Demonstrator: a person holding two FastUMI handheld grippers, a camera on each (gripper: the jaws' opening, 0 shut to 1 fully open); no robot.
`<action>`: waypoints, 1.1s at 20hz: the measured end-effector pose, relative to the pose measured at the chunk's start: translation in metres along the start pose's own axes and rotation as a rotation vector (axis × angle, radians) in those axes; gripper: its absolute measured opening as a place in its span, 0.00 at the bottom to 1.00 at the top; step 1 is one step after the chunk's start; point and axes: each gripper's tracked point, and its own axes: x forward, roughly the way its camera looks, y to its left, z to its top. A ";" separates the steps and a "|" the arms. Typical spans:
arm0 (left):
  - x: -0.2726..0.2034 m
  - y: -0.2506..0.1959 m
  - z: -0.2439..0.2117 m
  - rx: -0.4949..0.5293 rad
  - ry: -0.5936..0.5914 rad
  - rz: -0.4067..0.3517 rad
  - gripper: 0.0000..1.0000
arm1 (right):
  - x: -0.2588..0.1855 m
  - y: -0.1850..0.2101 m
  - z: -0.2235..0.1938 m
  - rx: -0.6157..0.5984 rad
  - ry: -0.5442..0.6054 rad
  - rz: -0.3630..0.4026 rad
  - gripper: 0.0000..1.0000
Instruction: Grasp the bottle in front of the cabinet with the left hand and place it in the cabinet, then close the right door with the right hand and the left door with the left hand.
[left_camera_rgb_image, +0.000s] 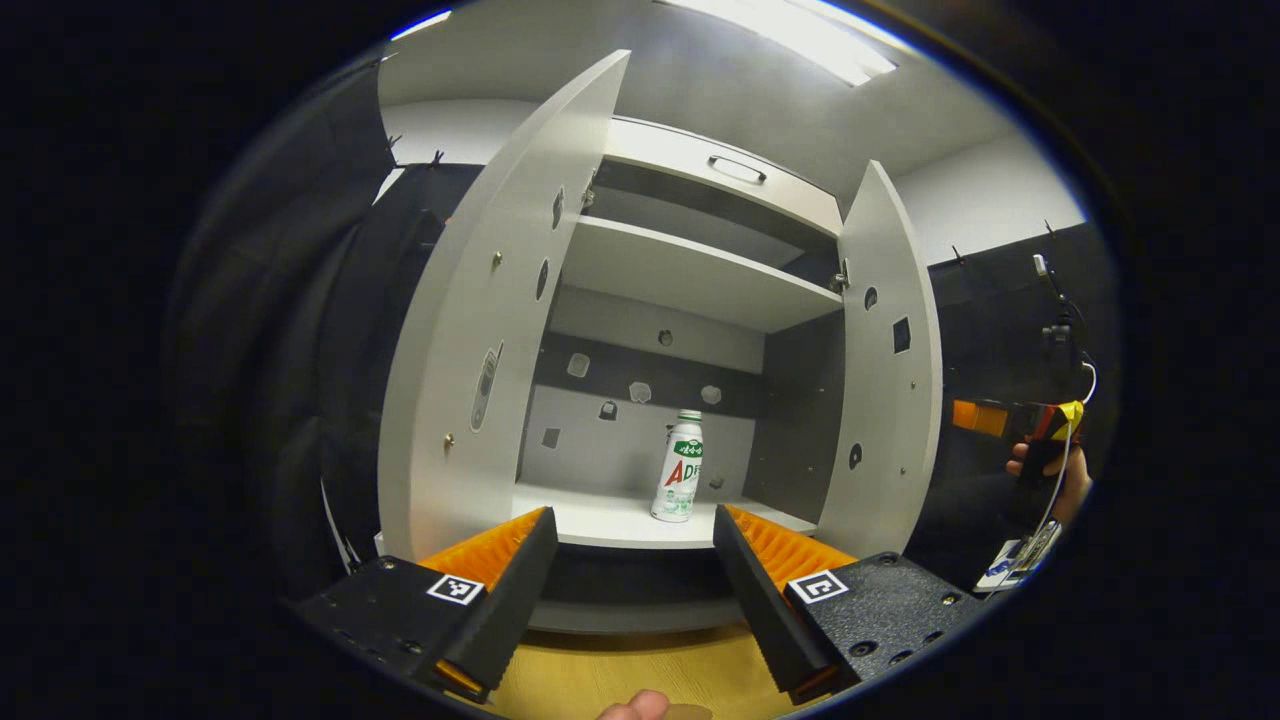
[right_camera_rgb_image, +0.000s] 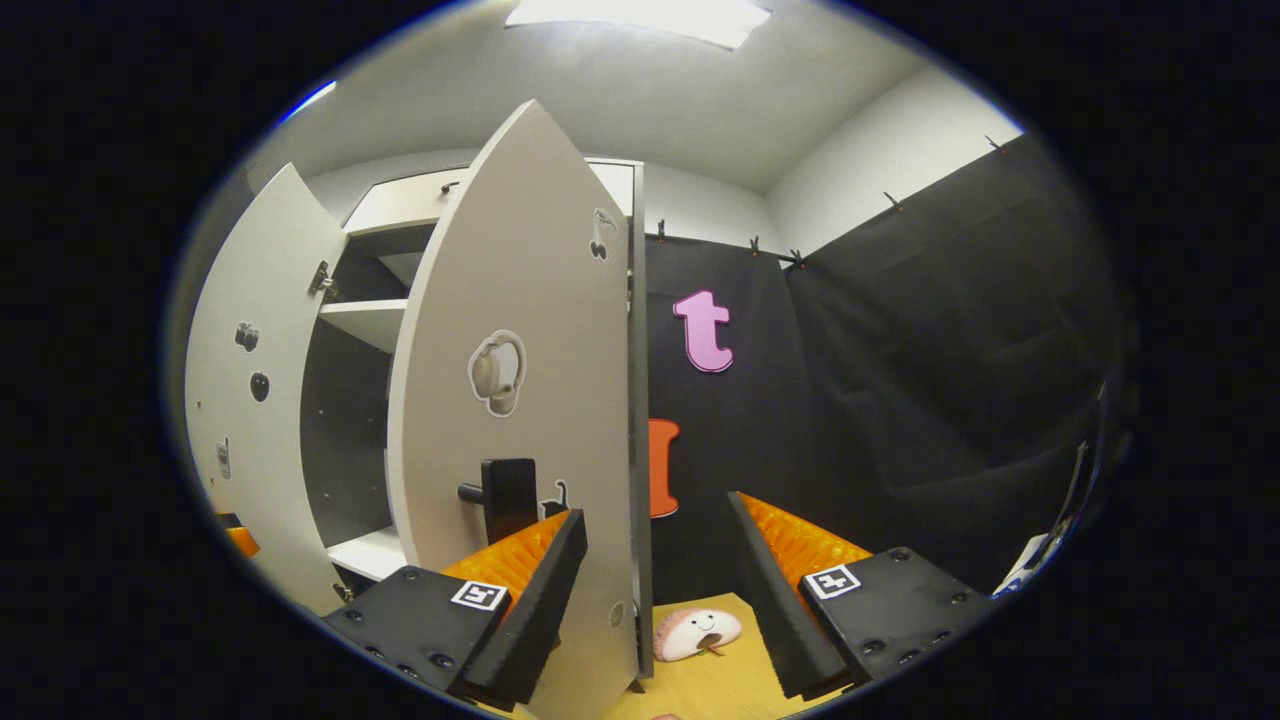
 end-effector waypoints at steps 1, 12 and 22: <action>-0.002 0.001 0.002 0.002 -0.007 0.005 0.96 | 0.004 0.010 -0.001 0.011 0.001 0.019 0.92; -0.024 0.026 0.061 -0.058 -0.133 0.124 0.95 | 0.013 0.053 -0.026 0.043 0.069 0.095 0.94; -0.070 0.127 0.139 -0.069 -0.215 0.384 0.95 | -0.018 0.072 -0.059 0.057 0.146 0.164 0.95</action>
